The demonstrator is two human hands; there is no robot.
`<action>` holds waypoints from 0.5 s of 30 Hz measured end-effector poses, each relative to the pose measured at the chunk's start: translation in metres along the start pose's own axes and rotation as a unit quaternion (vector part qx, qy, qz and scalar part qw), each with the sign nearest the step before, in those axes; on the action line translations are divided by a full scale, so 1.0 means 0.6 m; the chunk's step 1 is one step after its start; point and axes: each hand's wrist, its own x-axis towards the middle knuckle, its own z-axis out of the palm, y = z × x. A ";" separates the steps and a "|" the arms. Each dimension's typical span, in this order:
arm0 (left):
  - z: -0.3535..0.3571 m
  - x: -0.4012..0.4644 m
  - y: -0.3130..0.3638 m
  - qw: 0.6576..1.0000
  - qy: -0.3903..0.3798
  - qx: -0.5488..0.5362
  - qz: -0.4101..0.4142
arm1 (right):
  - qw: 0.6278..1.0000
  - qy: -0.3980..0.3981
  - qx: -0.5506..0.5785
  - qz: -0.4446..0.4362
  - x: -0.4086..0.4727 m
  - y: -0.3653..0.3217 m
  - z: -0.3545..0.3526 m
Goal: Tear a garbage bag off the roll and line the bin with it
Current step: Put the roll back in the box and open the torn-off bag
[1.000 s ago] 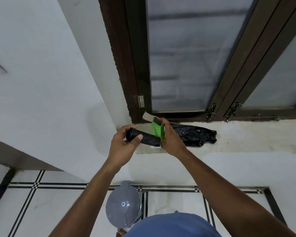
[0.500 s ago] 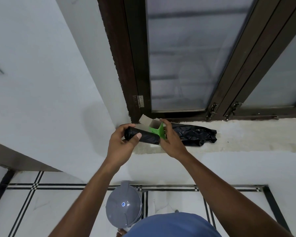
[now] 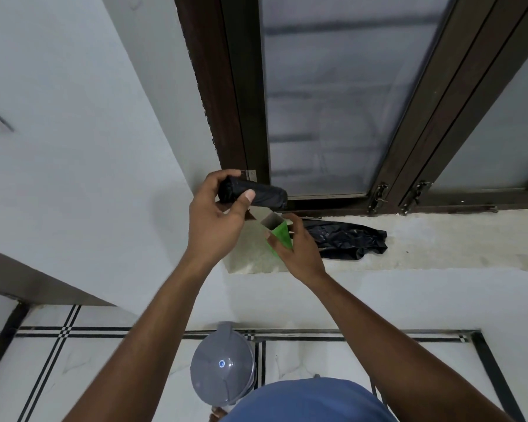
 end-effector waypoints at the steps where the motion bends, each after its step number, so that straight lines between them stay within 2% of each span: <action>1: 0.004 0.007 -0.004 1.000 -0.004 0.011 0.006 | 1.000 0.009 -0.004 -0.005 0.000 -0.002 0.001; 9: 0.035 0.038 -0.068 0.986 -0.072 0.141 0.047 | 1.000 0.024 -0.005 -0.019 -0.001 0.003 -0.001; 15: 0.058 0.040 -0.083 0.974 -0.127 0.179 0.053 | 0.999 0.027 -0.009 -0.018 -0.012 0.006 -0.007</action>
